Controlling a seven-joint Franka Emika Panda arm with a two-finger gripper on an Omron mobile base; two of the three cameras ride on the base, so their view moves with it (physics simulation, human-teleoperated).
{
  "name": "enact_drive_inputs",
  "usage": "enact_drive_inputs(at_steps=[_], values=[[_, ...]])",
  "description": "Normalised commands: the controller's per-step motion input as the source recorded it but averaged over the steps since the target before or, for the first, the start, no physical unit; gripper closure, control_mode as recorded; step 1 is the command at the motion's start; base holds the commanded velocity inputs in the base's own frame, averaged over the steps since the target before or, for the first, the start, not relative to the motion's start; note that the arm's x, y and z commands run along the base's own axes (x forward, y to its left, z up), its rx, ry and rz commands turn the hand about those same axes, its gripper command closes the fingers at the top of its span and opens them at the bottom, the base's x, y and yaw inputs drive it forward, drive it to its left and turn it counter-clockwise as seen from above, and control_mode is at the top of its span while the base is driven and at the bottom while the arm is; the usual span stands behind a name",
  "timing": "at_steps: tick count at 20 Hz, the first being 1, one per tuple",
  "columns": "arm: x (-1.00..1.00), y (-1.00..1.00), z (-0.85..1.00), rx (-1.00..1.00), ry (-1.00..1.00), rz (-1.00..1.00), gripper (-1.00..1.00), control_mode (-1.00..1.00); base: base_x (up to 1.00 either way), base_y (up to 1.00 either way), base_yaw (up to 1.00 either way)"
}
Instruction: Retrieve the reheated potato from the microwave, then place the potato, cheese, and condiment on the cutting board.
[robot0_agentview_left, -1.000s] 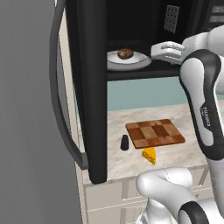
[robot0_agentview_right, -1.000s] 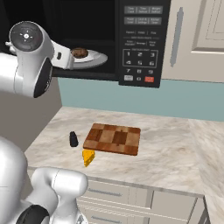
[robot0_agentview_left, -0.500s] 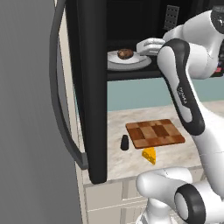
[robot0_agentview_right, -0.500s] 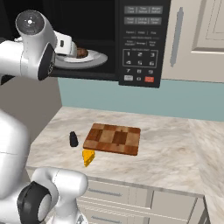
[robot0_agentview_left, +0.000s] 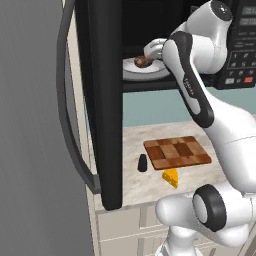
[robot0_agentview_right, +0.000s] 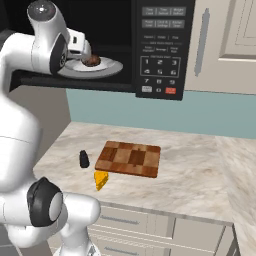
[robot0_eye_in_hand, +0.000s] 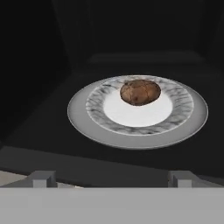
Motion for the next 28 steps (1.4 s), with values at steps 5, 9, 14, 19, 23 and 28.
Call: enact_drive_inputs(at_steps=[5, 9, 14, 19, 23, 28], values=[[0.45, 0.03, -0.06, -0.03, 0.01, 0.0, -1.0, -1.0, 0.0, 0.0, 0.0], [0.45, 0.01, -0.13, -0.04, 0.0, -0.04, -1.0, -1.0, 0.0, 0.0, 0.0], [0.56, 0.02, -0.1, 0.0, 0.0, -0.13, -1.0, -1.0, 0.0, 0.0, 0.0], [0.52, 0.09, -0.01, 0.0, 0.0, -0.18, -1.0, -1.0, 0.0, 0.0, 0.0], [0.48, 0.08, 0.0, 0.0, 0.05, -0.16, -1.0, -1.0, 0.0, 0.0, 0.0], [0.47, 0.04, 0.0, 0.0, 0.15, -0.09, -1.0, -1.0, 0.0, 0.0, 0.0]])
